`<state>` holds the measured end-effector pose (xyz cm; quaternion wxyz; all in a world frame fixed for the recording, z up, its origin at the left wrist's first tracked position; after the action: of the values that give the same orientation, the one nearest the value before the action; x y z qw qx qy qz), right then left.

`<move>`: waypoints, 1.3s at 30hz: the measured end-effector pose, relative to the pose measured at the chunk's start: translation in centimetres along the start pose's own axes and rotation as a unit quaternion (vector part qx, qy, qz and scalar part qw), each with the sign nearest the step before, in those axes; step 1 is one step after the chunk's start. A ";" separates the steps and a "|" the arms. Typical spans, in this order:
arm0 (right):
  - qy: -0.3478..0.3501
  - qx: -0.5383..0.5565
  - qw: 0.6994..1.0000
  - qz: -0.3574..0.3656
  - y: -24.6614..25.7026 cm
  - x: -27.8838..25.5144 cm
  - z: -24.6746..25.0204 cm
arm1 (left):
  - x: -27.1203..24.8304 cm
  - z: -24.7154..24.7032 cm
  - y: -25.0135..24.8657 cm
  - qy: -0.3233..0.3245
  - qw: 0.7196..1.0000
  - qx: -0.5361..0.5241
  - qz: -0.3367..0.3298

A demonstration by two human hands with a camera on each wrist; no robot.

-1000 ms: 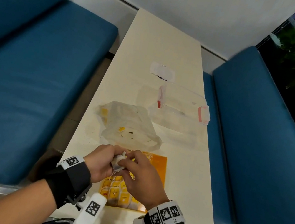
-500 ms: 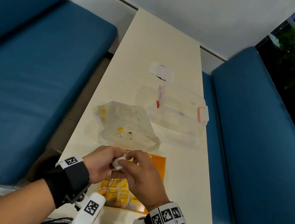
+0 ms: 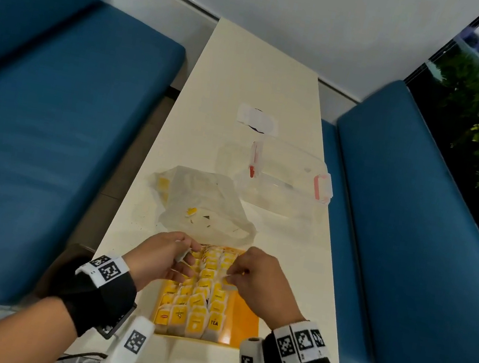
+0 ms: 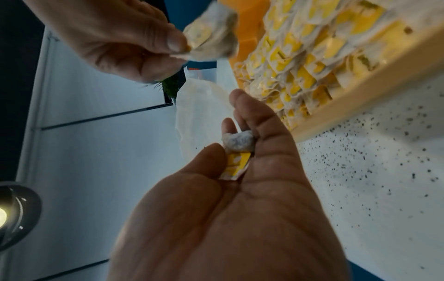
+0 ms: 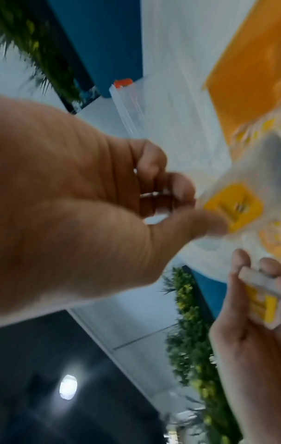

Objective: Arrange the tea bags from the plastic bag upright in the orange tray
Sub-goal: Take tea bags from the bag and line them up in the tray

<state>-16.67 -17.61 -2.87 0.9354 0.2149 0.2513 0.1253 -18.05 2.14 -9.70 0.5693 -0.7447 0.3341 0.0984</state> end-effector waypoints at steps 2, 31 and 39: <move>-0.002 0.051 0.998 -0.021 -0.8 0.2 -0.2 | -0.1 -0.1 0.0 0.005 1.000 0.028 -0.006; -0.080 0.119 0.989 -0.037 -2.5 0.1 3.5 | 1.0 -0.3 -0.3 -0.028 0.952 0.280 -0.121; -0.017 -0.021 0.997 -0.075 -7.2 3.3 0.6 | 1.3 2.0 1.6 -0.129 0.913 0.383 -0.064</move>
<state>-12.66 -22.93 -7.13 0.9506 0.1780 0.2481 0.0559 -17.58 3.25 -12.25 0.8538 -0.4705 0.2220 0.0217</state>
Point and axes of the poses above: each hand's wrist, its own x-axis towards the middle knuckle, its own z-axis out of the back of the hand, y = z × x, the point moved 3 cm from there along x, towards the middle knuckle, and after that the axes turned 11 degrees about y, right-handed, at the moved point
